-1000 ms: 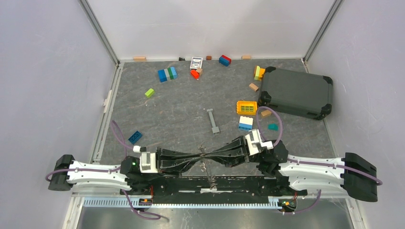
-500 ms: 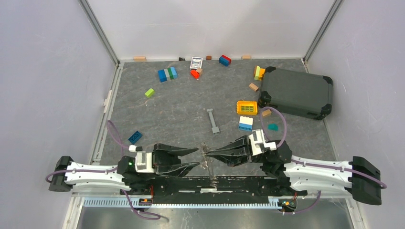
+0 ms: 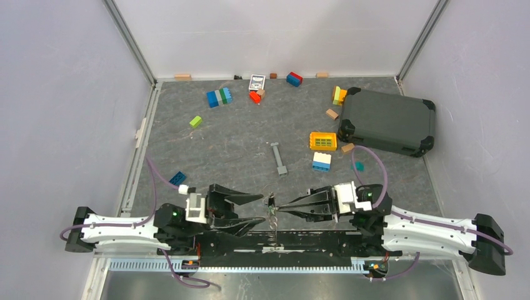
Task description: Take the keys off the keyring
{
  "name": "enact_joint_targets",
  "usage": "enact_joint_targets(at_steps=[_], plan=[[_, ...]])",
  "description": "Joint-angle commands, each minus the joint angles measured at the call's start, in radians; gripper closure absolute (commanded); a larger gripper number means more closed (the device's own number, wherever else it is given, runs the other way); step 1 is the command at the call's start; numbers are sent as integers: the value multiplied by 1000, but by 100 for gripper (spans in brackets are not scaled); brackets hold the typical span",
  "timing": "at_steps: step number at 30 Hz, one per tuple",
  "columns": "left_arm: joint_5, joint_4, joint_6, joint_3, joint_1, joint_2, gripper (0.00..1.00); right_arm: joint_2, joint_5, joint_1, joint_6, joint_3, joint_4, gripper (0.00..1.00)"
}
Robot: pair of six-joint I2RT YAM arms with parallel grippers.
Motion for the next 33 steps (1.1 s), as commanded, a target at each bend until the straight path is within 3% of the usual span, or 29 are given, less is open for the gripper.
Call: enact_joint_targets(at_steps=[1, 15, 33], plan=[[41, -110, -66, 64, -2, 51, 36, -36, -93, 7, -60, 29, 16, 100], [162, -104, -77, 89, -2, 127, 52, -59, -186, 7, -81, 64, -71, 100], [207, -49, -114, 78, -1, 161, 58, -59, -163, 7, -88, 52, -79, 100]])
